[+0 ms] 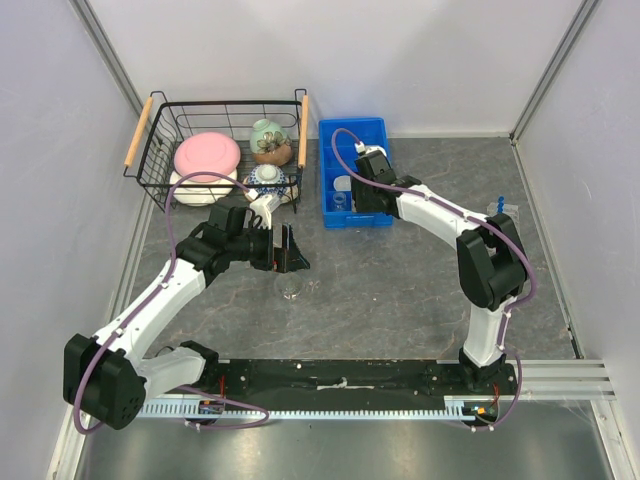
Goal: Organize the chemistry lab equipment
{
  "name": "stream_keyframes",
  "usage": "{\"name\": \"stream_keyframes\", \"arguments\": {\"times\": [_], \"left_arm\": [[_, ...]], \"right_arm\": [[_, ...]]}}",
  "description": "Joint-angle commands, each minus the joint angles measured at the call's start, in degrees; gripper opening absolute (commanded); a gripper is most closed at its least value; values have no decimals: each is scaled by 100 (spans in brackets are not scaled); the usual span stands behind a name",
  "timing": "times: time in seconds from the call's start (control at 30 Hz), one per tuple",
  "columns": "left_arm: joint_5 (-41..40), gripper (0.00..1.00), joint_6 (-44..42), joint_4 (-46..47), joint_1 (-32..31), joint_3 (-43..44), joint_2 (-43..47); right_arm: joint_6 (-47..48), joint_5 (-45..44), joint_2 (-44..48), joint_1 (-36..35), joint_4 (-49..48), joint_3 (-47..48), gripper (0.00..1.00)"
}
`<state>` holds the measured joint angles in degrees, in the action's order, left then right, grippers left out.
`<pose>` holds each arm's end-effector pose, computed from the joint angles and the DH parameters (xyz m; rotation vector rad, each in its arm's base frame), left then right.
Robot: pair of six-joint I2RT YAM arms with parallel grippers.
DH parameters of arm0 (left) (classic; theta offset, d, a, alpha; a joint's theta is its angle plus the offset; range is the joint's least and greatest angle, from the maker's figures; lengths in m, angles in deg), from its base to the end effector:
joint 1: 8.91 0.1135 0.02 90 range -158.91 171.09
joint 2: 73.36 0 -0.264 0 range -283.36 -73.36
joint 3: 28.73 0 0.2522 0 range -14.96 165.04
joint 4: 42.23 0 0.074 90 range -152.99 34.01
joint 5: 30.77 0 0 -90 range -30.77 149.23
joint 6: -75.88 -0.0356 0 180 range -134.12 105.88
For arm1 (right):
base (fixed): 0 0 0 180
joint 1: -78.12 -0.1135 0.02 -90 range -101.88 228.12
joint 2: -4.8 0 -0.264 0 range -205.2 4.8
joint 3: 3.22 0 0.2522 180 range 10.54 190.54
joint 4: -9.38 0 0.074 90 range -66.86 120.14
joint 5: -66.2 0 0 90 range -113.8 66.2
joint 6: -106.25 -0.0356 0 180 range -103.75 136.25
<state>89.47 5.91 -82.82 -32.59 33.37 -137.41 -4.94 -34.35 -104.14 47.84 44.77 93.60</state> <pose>0.2068 -0.1103 0.2715 0.3583 2.3694 -0.9862 0.3711 0.2091 0.2299 -0.1039 2.3893 0.2047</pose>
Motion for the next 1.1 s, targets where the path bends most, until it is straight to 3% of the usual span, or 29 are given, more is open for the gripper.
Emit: {"name": "stream_keyframes", "arguments": {"times": [0.0, 0.47, 1.07], "left_arm": [[166, 98, -87, 196, 22, -26, 130], [184, 98, -105, 204, 22, -17, 209], [123, 98, -96, 204, 13, -26, 385]], "right_arm": [[9, -202, 40, -57, -28, 184, 49], [54, -457, 417, -250, 272, -466, 49], [-385, -755, 2034, -645, 508, -2268, 47]]}}
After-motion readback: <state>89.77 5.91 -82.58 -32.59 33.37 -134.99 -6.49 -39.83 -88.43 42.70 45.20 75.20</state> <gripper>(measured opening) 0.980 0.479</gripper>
